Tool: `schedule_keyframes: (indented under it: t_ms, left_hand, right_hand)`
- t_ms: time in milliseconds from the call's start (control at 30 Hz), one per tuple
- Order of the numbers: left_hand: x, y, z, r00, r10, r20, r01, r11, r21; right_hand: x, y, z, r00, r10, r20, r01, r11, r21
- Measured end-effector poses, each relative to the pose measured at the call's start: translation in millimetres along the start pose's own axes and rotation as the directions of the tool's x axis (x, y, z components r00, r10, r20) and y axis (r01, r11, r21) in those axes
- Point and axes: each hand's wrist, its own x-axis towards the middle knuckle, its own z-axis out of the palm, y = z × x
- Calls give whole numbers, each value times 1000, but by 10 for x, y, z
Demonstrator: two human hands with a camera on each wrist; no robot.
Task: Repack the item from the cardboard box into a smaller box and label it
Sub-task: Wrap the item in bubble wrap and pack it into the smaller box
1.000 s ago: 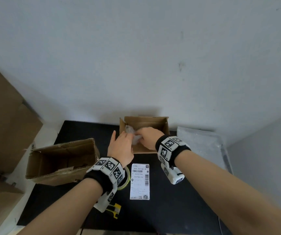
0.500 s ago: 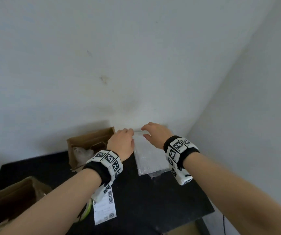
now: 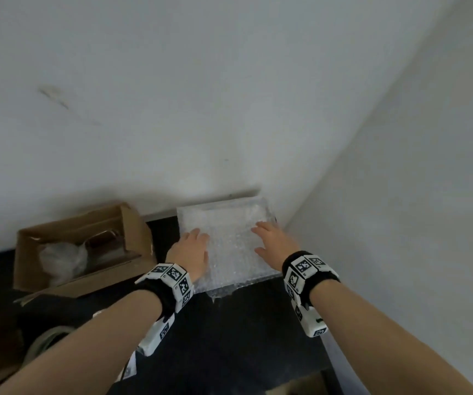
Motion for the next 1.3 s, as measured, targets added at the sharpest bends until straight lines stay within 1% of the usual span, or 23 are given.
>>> schedule_keyframes:
  t_ms: [133,200,300,400,500,667,767,867,967,1033,1100,1133,1200,1300]
  left_hand:
    - [163,-93,218,993,-83,87,85,996,-23]
    - [165,-91,277,988,-129,88,136,988,-78]
    - [121,-37,296,976,-219,3,213,946,-244]
    - [109,-19,314,935,-341,-99,277,875,-396]
    - [120,-51,334,909,-375,-181,253,842,-476]
    - [57,-60,288,900,-350,-260,148,806,-573]
    - [-15,-35,193,905,-305,-296,52,771,-635]
    - [-93,-31,58,916,-258,-307,-10,750,-662]
    - [-149,-44,-102,914,-191,-359,-94,760,-643]
    - [-189,-67,-234,908,-148,-391,-140,774,-617]
    - [-256,-84,-375,898,-63,-436,-234,769,-595]
    - [-294,-86,-451,887,-14,-462,-286,769,-572]
    - [-369,-87,-597,865,46,-499,-340,785,-518]
    - [-468,-104,-794,847,38,-530,-343,800,-492]
  right_hand:
    - [93,152,140,997,-58,58,59,998,-18]
    - [117,192,206,995,-62,84,62,998,-6]
    - [126,216,280,995,-71,65,68,997,47]
    - [139,218,312,996,-88,9,88,995,50]
    - [141,199,338,995,-89,-39,91,995,47]
    - [117,158,316,996,-51,-70,59,992,113]
    - [58,137,256,998,-38,-59,46,989,143]
    - [-14,96,141,997,-26,-67,34,992,119]
    - [-61,-18,-55,990,-26,-140,41,994,104]
    - [-83,-132,-224,975,-37,-221,65,991,121]
    - [-109,-247,-399,957,-68,-281,95,992,82]
    - [-121,-303,-485,954,-87,-285,108,993,57]
    - [-148,-411,-626,961,-97,-261,115,992,52]
    - [-197,-521,-754,958,-74,-277,105,990,99]
